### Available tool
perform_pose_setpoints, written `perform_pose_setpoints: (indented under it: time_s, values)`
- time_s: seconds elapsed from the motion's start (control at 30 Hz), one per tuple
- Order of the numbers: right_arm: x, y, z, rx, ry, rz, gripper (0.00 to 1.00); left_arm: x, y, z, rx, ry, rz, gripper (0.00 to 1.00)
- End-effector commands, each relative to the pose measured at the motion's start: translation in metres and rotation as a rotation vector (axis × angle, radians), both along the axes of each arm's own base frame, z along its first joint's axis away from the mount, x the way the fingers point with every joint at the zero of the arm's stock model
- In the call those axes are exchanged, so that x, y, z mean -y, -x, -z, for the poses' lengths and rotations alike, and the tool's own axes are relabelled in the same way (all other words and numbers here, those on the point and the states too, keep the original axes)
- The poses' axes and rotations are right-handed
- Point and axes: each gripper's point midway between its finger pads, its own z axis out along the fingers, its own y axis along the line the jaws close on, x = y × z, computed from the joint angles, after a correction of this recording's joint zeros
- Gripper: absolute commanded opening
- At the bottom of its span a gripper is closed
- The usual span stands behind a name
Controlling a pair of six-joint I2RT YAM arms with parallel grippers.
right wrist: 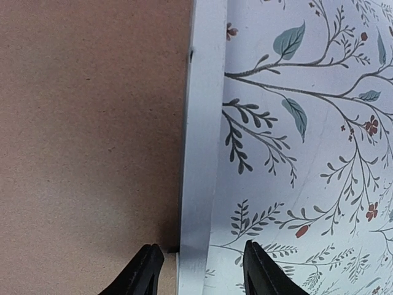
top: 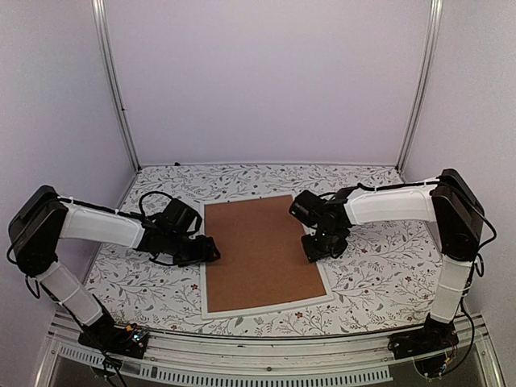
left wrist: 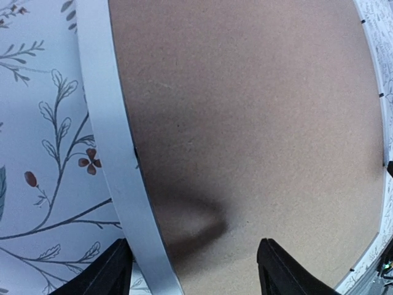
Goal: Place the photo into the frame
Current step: Press the fastener onto the backboard.
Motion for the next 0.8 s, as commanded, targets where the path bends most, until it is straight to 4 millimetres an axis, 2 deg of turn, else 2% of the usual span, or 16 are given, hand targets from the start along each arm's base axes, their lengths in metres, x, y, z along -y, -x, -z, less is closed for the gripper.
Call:
perform_pose_setpoints:
  time_s: [0.0, 0.13, 0.27, 0.43, 0.6, 0.77]
  values:
    - [-0.018, -0.017, -0.048, 0.1, -0.13, -0.02, 0.5, 0.012, -0.013, -0.019, 0.071, -0.014, 0.036, 0.73]
    - [-0.01, -0.03, -0.068, 0.134, -0.18, 0.002, 0.51, 0.006, -0.021, -0.025, 0.105, -0.053, 0.034, 0.73]
    - [-0.003, -0.042, -0.075, 0.153, -0.206, 0.016, 0.52, 0.001, -0.026, -0.02, 0.089, -0.084, 0.038, 0.73]
    - [-0.005, -0.062, -0.072, 0.153, -0.267, 0.01, 0.52, -0.014, -0.042, -0.018, 0.114, -0.163, 0.009, 0.73]
    - [-0.012, -0.079, -0.066, 0.136, -0.345, -0.007, 0.52, -0.024, -0.055, -0.021, 0.12, -0.161, -0.007, 0.72]
    - [-0.02, -0.094, -0.056, 0.113, -0.375, -0.024, 0.51, -0.025, -0.061, -0.019, 0.11, -0.138, 0.002, 0.71]
